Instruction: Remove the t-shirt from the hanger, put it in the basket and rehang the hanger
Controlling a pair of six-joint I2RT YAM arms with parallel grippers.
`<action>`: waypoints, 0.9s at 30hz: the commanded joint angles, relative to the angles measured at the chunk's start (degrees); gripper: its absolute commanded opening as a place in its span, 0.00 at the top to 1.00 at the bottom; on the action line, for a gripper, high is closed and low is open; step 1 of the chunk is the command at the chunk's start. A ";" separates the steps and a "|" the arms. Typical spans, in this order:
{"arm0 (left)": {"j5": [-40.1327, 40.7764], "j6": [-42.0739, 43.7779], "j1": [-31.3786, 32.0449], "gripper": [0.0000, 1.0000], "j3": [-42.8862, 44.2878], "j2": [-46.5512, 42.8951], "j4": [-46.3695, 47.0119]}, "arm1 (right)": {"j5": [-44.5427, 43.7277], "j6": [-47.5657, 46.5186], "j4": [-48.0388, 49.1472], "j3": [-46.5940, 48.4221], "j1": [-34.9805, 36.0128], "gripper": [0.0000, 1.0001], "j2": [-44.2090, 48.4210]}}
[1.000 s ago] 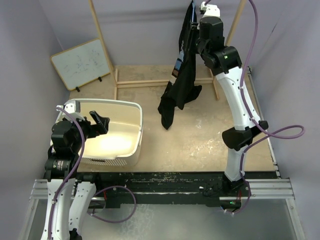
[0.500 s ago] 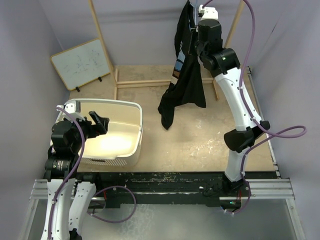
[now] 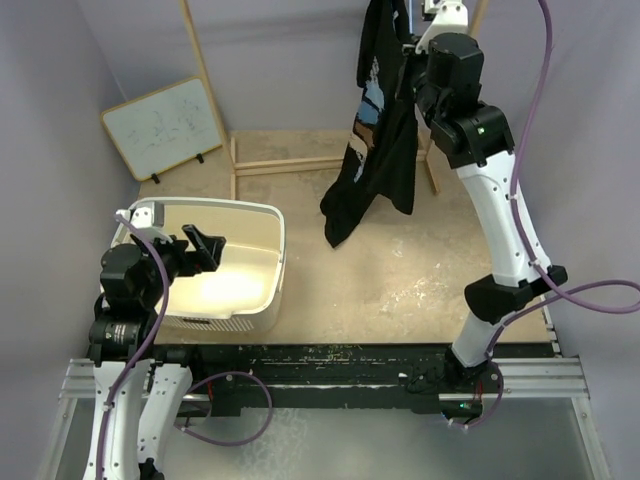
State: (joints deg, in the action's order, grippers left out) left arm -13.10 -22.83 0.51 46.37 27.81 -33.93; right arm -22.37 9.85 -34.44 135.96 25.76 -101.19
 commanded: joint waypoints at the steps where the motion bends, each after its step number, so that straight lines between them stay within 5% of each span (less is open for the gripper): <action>1: -4.94 1.69 0.34 0.01 0.97 -1.07 4.01 | 3.98 0.98 3.65 -3.69 -0.09 1.00 7.48; 10: -30.54 2.21 0.37 0.01 2.45 1.56 15.12 | 23.55 4.18 1.58 -38.63 -0.09 1.00 33.72; 20: -52.86 -10.35 0.37 0.01 15.43 14.51 46.93 | 49.79 3.96 -4.28 -53.17 -0.09 1.00 50.75; 27: -59.91 -24.62 1.55 0.03 22.26 27.83 69.35 | 64.10 4.32 -2.13 -60.82 -0.09 1.00 57.25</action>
State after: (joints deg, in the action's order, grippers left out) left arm -65.67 -36.77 0.80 65.93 50.17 15.94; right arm 28.36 13.54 -41.36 77.21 25.56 -46.13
